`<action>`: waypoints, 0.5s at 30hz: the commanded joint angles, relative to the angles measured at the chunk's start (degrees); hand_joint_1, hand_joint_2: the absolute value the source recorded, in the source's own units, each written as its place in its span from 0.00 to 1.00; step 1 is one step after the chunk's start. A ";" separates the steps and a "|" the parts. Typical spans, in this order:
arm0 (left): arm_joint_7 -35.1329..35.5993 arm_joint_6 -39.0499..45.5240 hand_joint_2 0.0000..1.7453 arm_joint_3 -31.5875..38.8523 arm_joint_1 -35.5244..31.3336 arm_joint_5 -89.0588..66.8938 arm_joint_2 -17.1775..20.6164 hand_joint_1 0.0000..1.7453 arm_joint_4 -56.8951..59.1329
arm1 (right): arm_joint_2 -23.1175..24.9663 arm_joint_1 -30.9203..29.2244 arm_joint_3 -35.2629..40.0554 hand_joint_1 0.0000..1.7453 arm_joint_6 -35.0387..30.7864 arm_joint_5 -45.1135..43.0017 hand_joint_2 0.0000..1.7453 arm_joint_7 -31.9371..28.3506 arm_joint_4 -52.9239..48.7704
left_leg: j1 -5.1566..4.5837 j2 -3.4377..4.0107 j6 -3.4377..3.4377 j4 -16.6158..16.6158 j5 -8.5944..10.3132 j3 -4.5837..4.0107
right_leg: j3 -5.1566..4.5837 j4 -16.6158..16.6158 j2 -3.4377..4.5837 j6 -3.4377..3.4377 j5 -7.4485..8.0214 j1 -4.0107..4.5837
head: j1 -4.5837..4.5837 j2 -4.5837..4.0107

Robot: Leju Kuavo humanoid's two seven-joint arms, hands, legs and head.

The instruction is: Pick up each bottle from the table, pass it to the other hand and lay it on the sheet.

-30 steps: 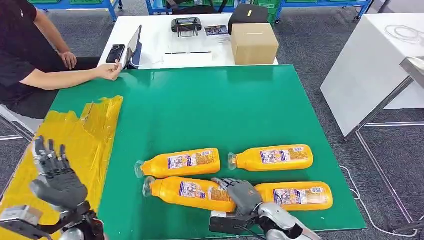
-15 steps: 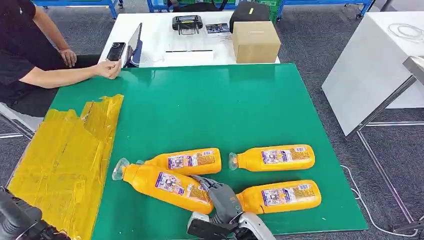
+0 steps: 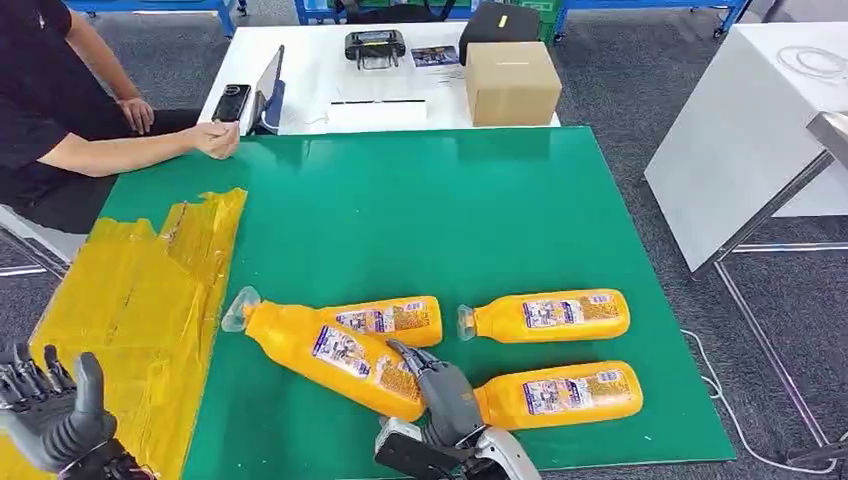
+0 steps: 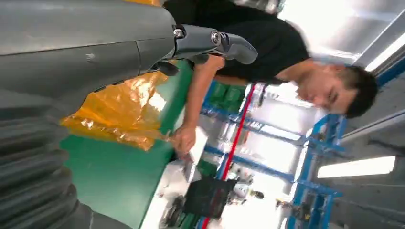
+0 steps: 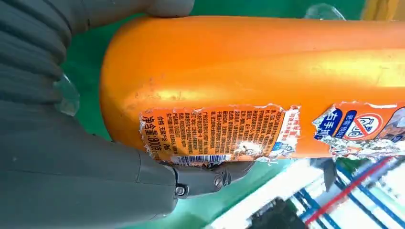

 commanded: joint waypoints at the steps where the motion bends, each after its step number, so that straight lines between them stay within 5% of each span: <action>1: 10.70 -25.79 1.00 -8.17 -0.44 6.39 3.68 0.00 12.29 | 0.83 1.69 -3.90 1.00 -2.00 -3.50 1.00 -5.33 -5.81 | -0.03 -0.14 0.00 -0.07 0.01 0.05 | 0.08 -0.06 -0.11 -0.03 -0.03 -0.03 | 0.00 0.00; 5: 11.47 -35.81 1.00 -11.94 2.08 8.55 4.46 0.00 12.64 | 2.21 -0.03 -3.53 1.00 0.58 -2.28 1.00 -6.35 -3.07 | -0.04 0.04 0.00 -0.09 -0.02 0.09 | 0.10 -0.07 0.06 -0.02 0.00 -0.04 | 0.00 0.00; 15: 10.80 -40.99 1.00 -15.08 3.75 8.71 5.62 0.00 11.60 | 3.08 -0.57 -3.13 1.00 1.80 -1.39 1.00 -7.30 -2.67 | 0.02 0.05 -0.02 -0.04 -0.04 0.02 | 0.07 -0.06 0.06 -0.05 0.00 0.05 | 0.00 0.00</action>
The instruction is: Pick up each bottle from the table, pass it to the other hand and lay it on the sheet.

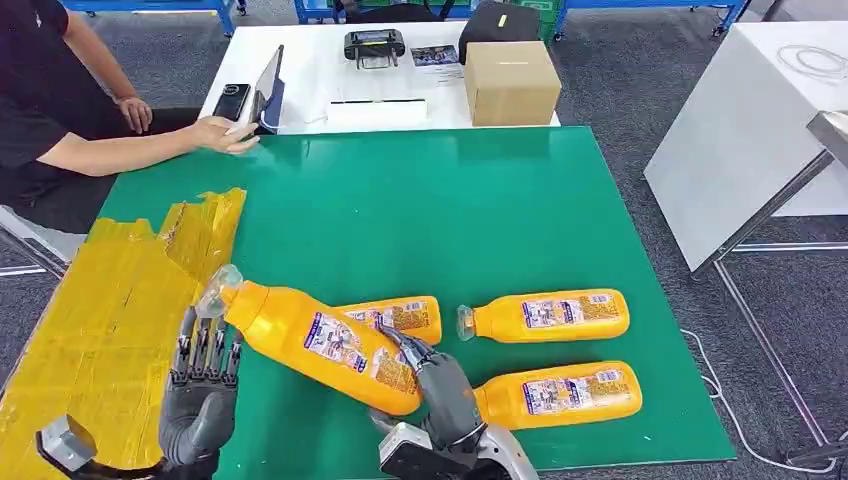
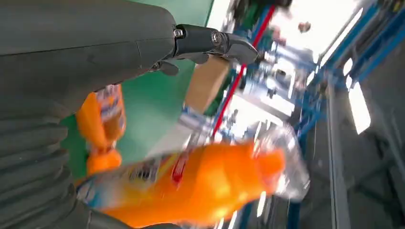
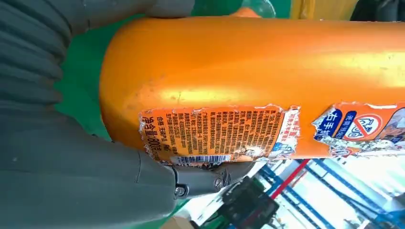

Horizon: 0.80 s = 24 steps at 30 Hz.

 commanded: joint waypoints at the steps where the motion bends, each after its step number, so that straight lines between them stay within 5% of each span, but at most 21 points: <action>1: -0.16 -0.86 1.00 -3.84 0.41 0.36 3.25 0.00 3.60 | 0.67 -1.88 -1.14 1.00 0.62 0.14 1.00 -0.27 1.31 | 0.01 0.02 -0.01 -0.05 -0.02 0.10 | 0.08 -0.05 0.05 -0.04 0.00 0.02 | 0.00 0.00; 14: -0.25 -2.57 1.00 -3.98 0.92 0.62 3.18 0.00 3.66 | 1.69 -2.97 -0.43 1.00 2.83 1.02 1.00 -0.63 3.09 | 0.01 0.04 -0.02 -0.06 -0.02 0.08 | 0.07 -0.06 0.07 -0.04 0.01 0.00 | 0.02 0.00; 24: -1.42 2.48 1.00 -4.11 0.73 -3.98 2.21 0.00 2.69 | 3.81 -6.22 11.40 1.00 6.09 6.56 1.00 0.91 11.41 | 0.06 0.11 -0.04 -0.06 -0.03 0.11 | 0.10 -0.09 0.13 -0.06 0.02 0.07 | 0.02 0.00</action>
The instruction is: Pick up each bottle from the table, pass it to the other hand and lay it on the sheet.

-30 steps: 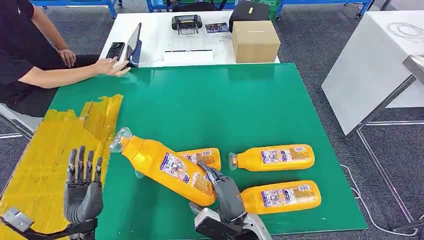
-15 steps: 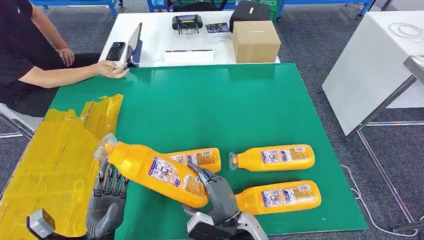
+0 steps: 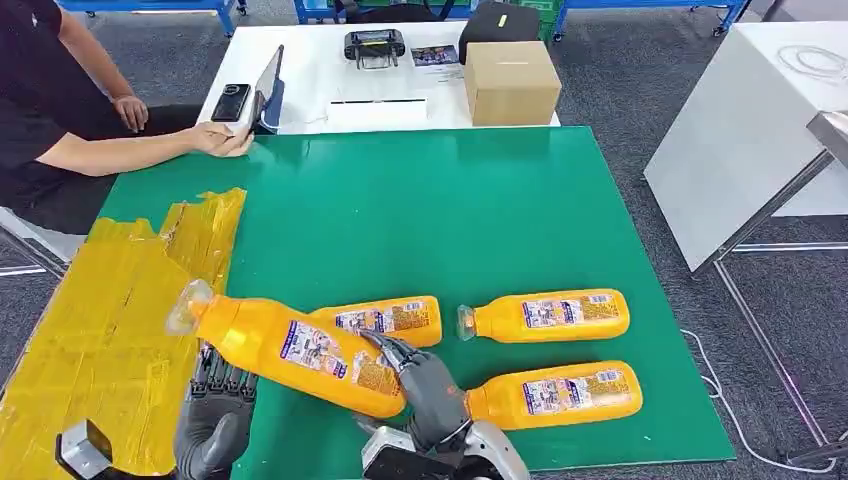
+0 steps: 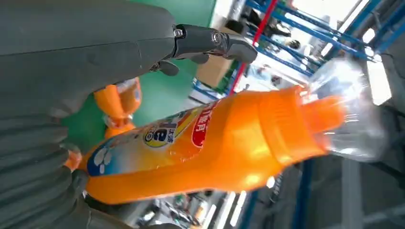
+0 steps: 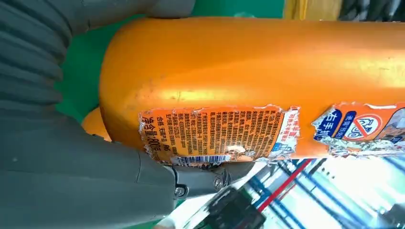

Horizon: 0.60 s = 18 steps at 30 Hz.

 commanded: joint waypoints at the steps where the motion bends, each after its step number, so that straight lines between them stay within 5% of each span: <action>1: -1.08 3.85 1.00 -0.84 -0.76 -3.46 0.58 0.00 1.95 | 1.43 -5.30 11.16 1.00 2.24 3.40 1.00 0.61 10.89 | 0.10 0.15 -0.05 -0.06 -0.07 0.18 | 0.15 -0.12 0.18 -0.08 0.02 0.10 | 0.00 0.00; 18: -3.95 8.45 1.00 -2.93 -1.40 -10.74 1.55 0.00 1.48 | 2.82 -6.84 13.69 1.00 2.66 3.91 1.00 0.61 16.87 | 0.03 -0.04 -0.02 -0.05 -0.01 0.08 | 0.08 -0.06 -0.03 -0.04 -0.02 0.01 | 0.00 0.00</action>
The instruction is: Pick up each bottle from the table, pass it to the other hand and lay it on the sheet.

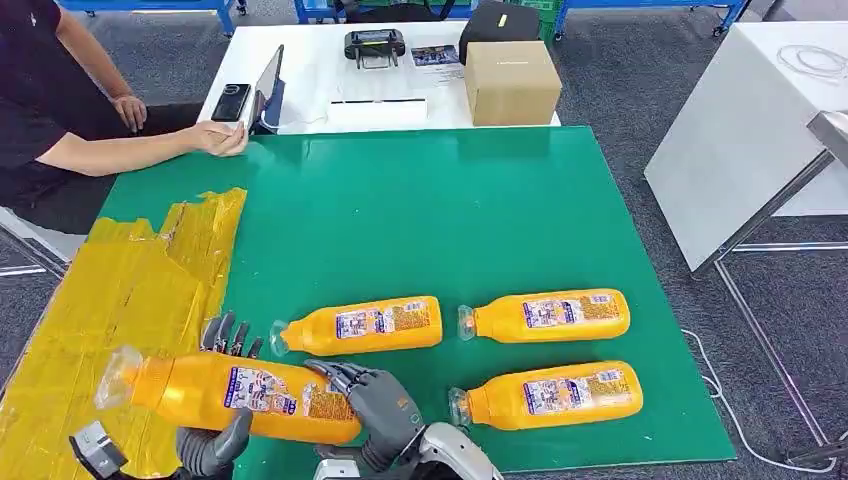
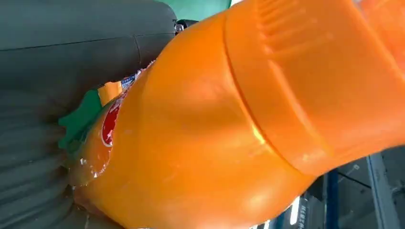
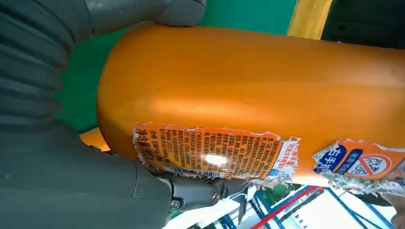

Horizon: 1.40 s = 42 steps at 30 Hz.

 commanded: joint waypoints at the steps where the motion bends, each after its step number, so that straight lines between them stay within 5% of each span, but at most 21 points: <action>1: -0.13 0.26 1.00 -2.37 -1.58 -0.82 1.50 0.00 1.43 | 1.02 0.05 3.75 1.00 0.03 0.44 1.00 0.06 5.62 | 0.08 -0.08 -0.04 -0.05 -0.05 0.14 | 0.18 -0.10 -0.05 -0.07 -0.04 0.09 | -0.02 0.00; 2: -0.18 0.18 1.00 -2.42 -1.62 -0.80 1.54 0.06 1.41 | 1.02 0.04 3.75 1.00 0.05 0.45 1.00 0.06 5.62 | 0.04 -0.07 -0.02 -0.05 -0.02 0.10 | 0.12 -0.07 -0.05 -0.04 -0.02 0.04 | -0.02 0.00; 3: -0.65 -0.10 1.00 -2.44 -1.67 -0.41 1.49 1.00 1.47 | 1.02 0.03 3.70 1.00 0.08 0.50 1.00 0.11 5.68 | 0.06 -0.09 -0.03 -0.05 -0.03 0.11 | 0.15 -0.09 -0.07 -0.05 -0.03 0.06 | -0.02 0.00; 26: -4.17 2.84 1.00 -0.54 -1.13 -4.80 1.19 1.00 -1.73 | -1.26 3.88 -1.53 1.00 -3.31 0.81 1.00 1.31 -2.14 | 0.14 -0.15 -0.04 0.02 -0.11 0.13 | 0.20 -0.10 -0.12 -0.10 -0.09 0.15 | 0.00 0.00; 27: -4.71 4.28 1.00 0.36 -0.86 -6.24 0.95 1.00 -2.33 | -1.41 4.60 -2.47 0.86 -5.05 0.32 1.00 1.27 -3.60 | 0.16 -0.18 -0.05 0.03 -0.13 0.14 | 0.24 -0.11 -0.14 -0.11 -0.11 0.16 | 0.00 0.00; 28: -5.32 5.56 1.00 1.28 -0.54 -7.63 0.85 1.00 -3.02 | -1.66 5.11 -3.11 0.20 -5.86 -0.05 1.00 1.47 -5.00 | 0.22 -0.16 -0.06 0.12 -0.22 0.17 | 0.28 -0.08 -0.10 -0.15 -0.16 0.23 | -0.02 0.00; 29: -5.84 6.57 1.00 2.04 -0.22 -8.84 0.61 1.00 -3.64 | -1.76 5.80 -3.49 0.00 -6.58 -0.32 1.00 1.72 -6.39 | 0.14 -0.14 -0.04 0.03 -0.12 0.12 | 0.20 -0.10 -0.11 -0.09 -0.09 0.15 | 0.00 0.00; 31: -8.42 12.26 1.00 5.18 0.62 -16.16 -0.39 1.00 -6.58 | -2.75 7.41 -4.49 0.00 -9.04 0.21 1.00 3.21 -11.01 | 0.11 -0.09 -0.03 0.05 -0.13 0.08 | 0.13 -0.05 -0.07 -0.07 -0.10 0.12 | 0.00 0.00; 32: -8.82 13.80 1.00 6.31 0.69 -18.04 -0.58 1.00 -7.62 | -3.28 7.74 -4.87 0.00 -8.92 -0.03 0.00 3.89 -12.29 | 0.06 -0.05 -0.02 0.03 -0.09 0.05 | 0.07 -0.02 -0.05 -0.05 -0.08 0.06 | -0.02 0.00; 36: -11.15 24.44 1.00 10.69 0.72 -27.14 -1.88 1.00 -12.89 | -4.77 9.45 -5.39 0.00 -9.80 1.78 0.00 4.81 -16.85 | 0.12 -0.02 -0.04 0.11 -0.18 0.04 | 0.10 0.00 0.00 -0.07 -0.13 0.13 | 0.00 0.00; 42: -11.15 56.08 1.00 7.64 2.07 -39.89 4.83 1.00 -17.13 | -6.78 11.18 -4.43 0.00 -12.17 3.19 0.00 6.03 -19.91 | 0.05 -0.03 -0.03 0.02 -0.06 -0.02 | 0.00 -0.01 -0.03 -0.04 -0.05 0.06 | -0.02 0.00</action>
